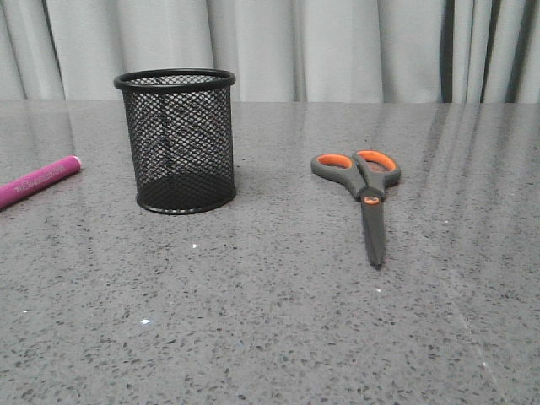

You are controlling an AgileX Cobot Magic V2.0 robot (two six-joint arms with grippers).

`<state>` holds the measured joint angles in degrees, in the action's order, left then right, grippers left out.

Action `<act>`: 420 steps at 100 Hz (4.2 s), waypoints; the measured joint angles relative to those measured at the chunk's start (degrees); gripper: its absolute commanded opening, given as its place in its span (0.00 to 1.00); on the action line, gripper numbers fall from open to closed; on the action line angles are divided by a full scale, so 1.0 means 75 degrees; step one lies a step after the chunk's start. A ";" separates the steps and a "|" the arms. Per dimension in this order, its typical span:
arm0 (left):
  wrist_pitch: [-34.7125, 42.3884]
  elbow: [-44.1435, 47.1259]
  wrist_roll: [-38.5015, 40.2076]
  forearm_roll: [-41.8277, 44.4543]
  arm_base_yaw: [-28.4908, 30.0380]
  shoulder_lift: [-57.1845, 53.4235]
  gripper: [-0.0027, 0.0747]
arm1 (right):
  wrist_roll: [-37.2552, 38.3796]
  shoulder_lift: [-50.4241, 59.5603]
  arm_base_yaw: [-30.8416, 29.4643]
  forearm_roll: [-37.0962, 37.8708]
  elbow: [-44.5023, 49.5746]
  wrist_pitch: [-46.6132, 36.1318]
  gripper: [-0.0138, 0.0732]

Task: Put pen and scissors into bin
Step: 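Move the left gripper over the pink marker, aligned along its length, then lower the left gripper and grasp the pink marker, then lift it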

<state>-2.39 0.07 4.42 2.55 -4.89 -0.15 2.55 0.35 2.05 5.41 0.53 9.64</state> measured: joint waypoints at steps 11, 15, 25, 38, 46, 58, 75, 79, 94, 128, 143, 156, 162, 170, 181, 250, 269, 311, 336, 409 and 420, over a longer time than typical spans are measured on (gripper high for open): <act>0.0000 0.0000 0.0000 0.0000 0.0000 0.0000 0.01 | 0.0000 0.0000 0.0000 0.0000 0.0000 0.0000 0.08; 0.0000 0.0000 0.0000 0.0000 0.0000 0.0000 0.01 | 0.0000 0.0000 0.0000 0.0000 0.0000 0.0000 0.08; 0.0000 0.0000 0.0000 0.0000 0.0000 0.0000 0.01 | 0.0000 0.0000 0.0000 0.0000 0.0000 0.0000 0.08; 0.0000 0.0000 0.0000 0.0000 0.0000 0.0000 0.01 | 0.0000 0.0000 0.0000 0.0000 0.0000 0.0000 0.08; 0.0000 0.0000 0.0000 0.0000 0.0000 0.0000 0.01 | 0.0000 0.0000 0.0000 0.0000 0.0000 0.0000 0.08; 0.0000 0.0000 0.0000 0.0000 0.0000 0.0000 0.01 | 0.0000 0.0000 0.0000 0.0000 0.0000 0.0000 0.08; 0.0000 0.0000 0.0000 0.0000 0.0000 0.0000 0.01 | 0.0000 0.0000 0.0000 0.0000 0.0000 0.0000 0.08; 0.0000 0.0000 0.0000 0.0000 0.0000 0.0000 0.01 | 0.0000 0.0000 0.0000 0.0000 0.0000 0.0000 0.08; 0.0000 0.0000 0.0000 0.0000 0.0000 0.0000 0.01 | 0.0000 0.0000 0.0000 0.0000 0.0000 0.0000 0.08; 0.0000 0.0000 0.0000 0.0000 0.0000 0.0000 0.01 | 0.0000 0.0000 0.0000 0.0000 0.0000 -0.0082 0.08; 0.0000 0.0000 0.0000 -0.0015 0.0000 0.0000 0.01 | 0.0000 0.0000 0.0000 0.0000 0.0000 -0.0645 0.08; 0.0000 0.0000 0.0000 -0.0294 0.0000 0.0000 0.01 | 0.0000 0.0000 0.0000 -0.0051 0.0000 -0.1055 0.08; 0.0000 0.0000 0.0000 -0.0578 0.0000 0.0000 0.01 | 0.0000 0.0000 0.0000 -0.0214 0.0000 -0.1186 0.08; 0.0000 0.0000 0.0000 -0.1131 0.0000 0.0000 0.01 | 0.0067 0.0000 0.0000 -0.0533 0.0000 -0.1334 0.08; 0.0036 0.0000 0.0000 -0.1997 0.0000 0.0000 0.01 | 0.0115 0.0000 0.0000 -0.1047 0.0000 -0.1463 0.08; -0.1044 -0.0651 0.0017 -0.4415 0.0000 0.0261 0.01 | 0.0186 -0.0192 0.0000 -0.3309 -0.0814 0.0089 0.08; -0.2532 -0.2291 0.0017 -0.2901 0.0000 0.1697 0.01 | 0.0186 -0.1693 0.0000 -0.3088 -0.2147 0.1530 0.08; -0.5387 -0.5230 -0.0135 -0.1799 0.0000 0.5019 0.01 | 0.0173 -0.4805 0.0000 -0.2990 -0.4075 0.2784 0.08; -0.5662 -0.5821 -0.1074 -0.2433 0.0000 0.5985 0.02 | -0.0140 -0.5340 0.0000 -0.2990 -0.4603 0.3455 0.15; -0.6279 -0.7416 -0.3289 -0.3675 0.0000 0.8981 0.51 | -0.0340 -0.5438 0.0000 -0.2990 -0.4862 0.3657 0.59; -0.6552 -0.7755 -0.3346 -0.3650 0.0000 0.9571 0.51 | -0.0340 -0.5438 0.0000 -0.2990 -0.4862 0.3657 0.59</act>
<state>-51.53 -58.09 -20.68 -24.83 -4.89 71.62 0.00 -40.43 2.05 -17.01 -35.93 37.07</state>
